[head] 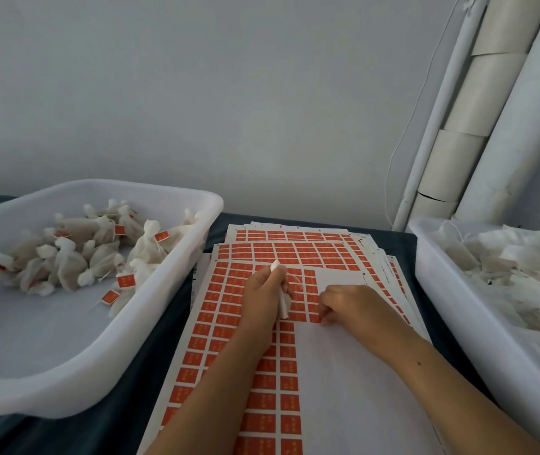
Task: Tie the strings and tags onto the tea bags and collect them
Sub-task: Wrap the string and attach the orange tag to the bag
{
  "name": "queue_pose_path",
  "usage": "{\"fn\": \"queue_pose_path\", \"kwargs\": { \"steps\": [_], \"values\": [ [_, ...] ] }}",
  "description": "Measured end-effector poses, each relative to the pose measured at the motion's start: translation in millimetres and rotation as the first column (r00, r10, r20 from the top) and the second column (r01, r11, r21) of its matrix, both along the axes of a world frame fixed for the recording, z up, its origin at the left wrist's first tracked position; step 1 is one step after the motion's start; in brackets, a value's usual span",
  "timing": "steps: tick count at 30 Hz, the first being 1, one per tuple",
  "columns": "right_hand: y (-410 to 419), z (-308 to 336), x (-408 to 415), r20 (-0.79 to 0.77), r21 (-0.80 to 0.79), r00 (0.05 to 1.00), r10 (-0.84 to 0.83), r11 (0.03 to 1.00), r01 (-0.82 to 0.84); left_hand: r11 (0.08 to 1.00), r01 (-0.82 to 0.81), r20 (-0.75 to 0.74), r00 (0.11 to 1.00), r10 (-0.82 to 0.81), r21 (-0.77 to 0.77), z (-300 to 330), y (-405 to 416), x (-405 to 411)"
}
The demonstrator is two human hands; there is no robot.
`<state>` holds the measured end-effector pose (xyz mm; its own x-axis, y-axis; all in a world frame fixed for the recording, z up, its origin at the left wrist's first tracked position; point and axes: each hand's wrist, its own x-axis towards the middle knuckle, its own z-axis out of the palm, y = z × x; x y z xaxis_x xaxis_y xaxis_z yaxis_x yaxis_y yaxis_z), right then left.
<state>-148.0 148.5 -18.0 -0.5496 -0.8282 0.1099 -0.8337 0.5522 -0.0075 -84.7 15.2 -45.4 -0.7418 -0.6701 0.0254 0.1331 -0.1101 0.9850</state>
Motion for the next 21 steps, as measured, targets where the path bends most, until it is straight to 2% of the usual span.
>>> {"fn": "queue_pose_path", "kwargs": {
  "steps": [8, 14, 17, 19, 21],
  "values": [
    [4.7, -6.9, -0.9, -0.123, 0.006, 0.985, 0.118, 0.993, -0.118, 1.0, 0.017, -0.023, 1.0, -0.017, 0.003, 2.4, 0.9, 1.0],
    [8.3, -15.0, 1.7, -0.154, 0.011, 0.981, 0.116, 0.993, -0.115, 1.0, 0.02, -0.029, 0.999, -0.02, -0.008, 5.1, 4.9, 0.9],
    [7.7, -12.4, 5.9, -0.23, 0.002, 0.968, 0.098, 0.995, -0.1, 1.0, 0.014, -0.026, 1.0, -0.014, -0.004, 3.4, 4.9, 1.0],
    [7.4, -14.0, 6.3, -0.195, 0.029, 0.973, 0.12, 0.993, -0.117, 1.0, 0.01, -0.022, 1.0, -0.011, -0.004, 2.1, 4.9, 0.9],
    [10.4, -17.0, 2.7, -0.151, -0.009, 0.98, 0.127, 0.992, -0.13, 1.0, 0.015, -0.017, 1.0, -0.015, 0.008, 1.4, 4.2, 0.9]
  ]
}}
